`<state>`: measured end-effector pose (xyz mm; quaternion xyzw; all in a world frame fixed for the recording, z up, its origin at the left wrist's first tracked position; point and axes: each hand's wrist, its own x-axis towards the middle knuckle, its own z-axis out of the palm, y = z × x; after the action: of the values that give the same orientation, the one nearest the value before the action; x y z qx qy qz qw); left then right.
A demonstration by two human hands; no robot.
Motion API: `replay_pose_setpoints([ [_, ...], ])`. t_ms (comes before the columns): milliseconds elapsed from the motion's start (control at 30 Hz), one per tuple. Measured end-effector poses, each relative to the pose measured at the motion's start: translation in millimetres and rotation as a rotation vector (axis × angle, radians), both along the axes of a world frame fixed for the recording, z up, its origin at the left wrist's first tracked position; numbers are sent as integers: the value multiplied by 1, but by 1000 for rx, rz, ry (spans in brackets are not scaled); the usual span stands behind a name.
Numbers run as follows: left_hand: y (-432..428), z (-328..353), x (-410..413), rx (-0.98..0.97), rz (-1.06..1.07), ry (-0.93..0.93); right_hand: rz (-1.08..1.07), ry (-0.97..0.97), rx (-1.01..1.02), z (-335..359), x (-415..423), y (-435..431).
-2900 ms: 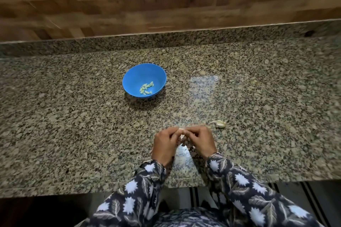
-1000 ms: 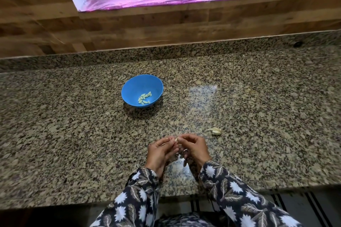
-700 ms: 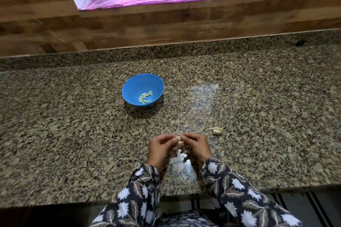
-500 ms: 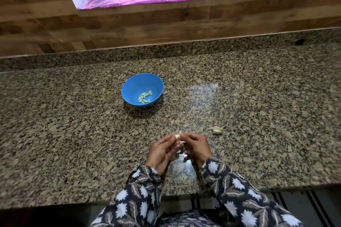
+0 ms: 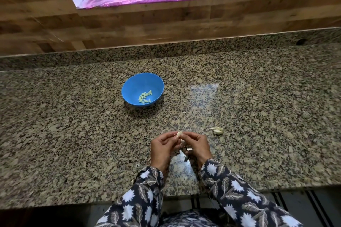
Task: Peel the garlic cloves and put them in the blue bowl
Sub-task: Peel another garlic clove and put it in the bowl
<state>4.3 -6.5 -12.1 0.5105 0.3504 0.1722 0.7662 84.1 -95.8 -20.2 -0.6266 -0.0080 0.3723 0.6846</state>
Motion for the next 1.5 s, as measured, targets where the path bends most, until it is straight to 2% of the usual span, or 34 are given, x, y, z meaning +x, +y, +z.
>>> replay_pose_setpoints([
  [167, 0, -4, -3, 540, -108, 104, -43, 18, -14, 1, -2, 2],
  [267, 3, -6, -4, 677, -138, 160, -54, -18, -25, 3, -2, 2],
  [433, 10, -9, -1, 588, -202, 125, -33, -84, -60, 6, 0, 0],
  [567, 6, 0, 0, 146, -121, 10, -27, 6, -42, 6, 1, 0],
  [633, 6, 2, -2, 8, -75, -18, -5, 10, -47, 6, 2, -2],
  [700, 8, 0, -3, 83, -80, 2, 49, -7, -40, 8, 1, -5],
  [833, 10, -5, -6, 513, -165, 70, 106, 5, -12, 15, -3, -8],
  [867, 11, -6, -6, 530, -164, 78, 88, 17, -10, 15, -2, -8],
  [1000, 10, -5, -7, 341, -124, 58, 34, -40, -38, 12, 0, -8],
  [1067, 10, -6, -7, 385, -128, 103, 79, -118, -66, 11, -2, -8],
  [1133, 10, -5, -7, 439, -103, 136, 134, -251, -165, 8, -5, -6],
  [1200, 11, -3, -8, 472, -83, 109, 224, -494, -349, 6, -4, -4],
  [1233, 12, -1, -7, 477, -81, 88, 258, -552, -371, 5, -3, -4],
  [1300, 17, 4, -7, 425, -90, 46, 271, -458, -253, 6, -2, -5],
  [1433, 26, 10, -7, 255, -159, -19, 337, 197, 64, 12, 4, -9],
  [1500, 29, 7, -8, 255, -200, -31, 440, 328, 89, 14, 10, -12],
])
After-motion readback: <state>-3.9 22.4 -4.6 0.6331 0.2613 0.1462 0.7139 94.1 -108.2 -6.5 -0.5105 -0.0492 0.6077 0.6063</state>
